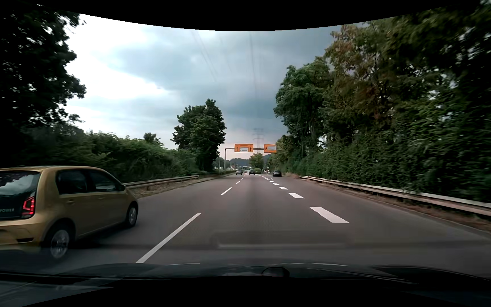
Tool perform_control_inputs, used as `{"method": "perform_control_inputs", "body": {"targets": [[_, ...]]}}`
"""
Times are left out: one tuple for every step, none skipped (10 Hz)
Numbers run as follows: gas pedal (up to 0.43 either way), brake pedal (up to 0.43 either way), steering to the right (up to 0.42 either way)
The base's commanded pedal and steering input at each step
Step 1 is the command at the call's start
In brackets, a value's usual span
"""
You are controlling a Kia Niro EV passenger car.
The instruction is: Follow the waypoints while adhering to traffic rules and regulations
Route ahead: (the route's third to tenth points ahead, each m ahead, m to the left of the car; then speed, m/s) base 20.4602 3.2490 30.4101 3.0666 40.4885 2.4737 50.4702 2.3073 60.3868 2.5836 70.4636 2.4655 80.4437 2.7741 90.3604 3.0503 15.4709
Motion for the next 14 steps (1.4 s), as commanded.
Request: {"method": "perform_control_inputs", "body": {"targets": [[0.079,0.0,-0.002],[0.079,0.0,-0.002],[0.079,0.0,-0.002],[0.079,0.0,-0.002],[0.079,0.0,-0.002],[0.079,0.0,-0.002],[0.079,0.0,-0.002],[0.079,0.0,-0.002],[0.079,0.0,-0.002],[0.079,0.0,-0.002],[0.079,0.0,-0.002],[0.079,0.0,-0.002],[0.079,0.0,-0.001],[0.079,0.0,-0.002]]}}
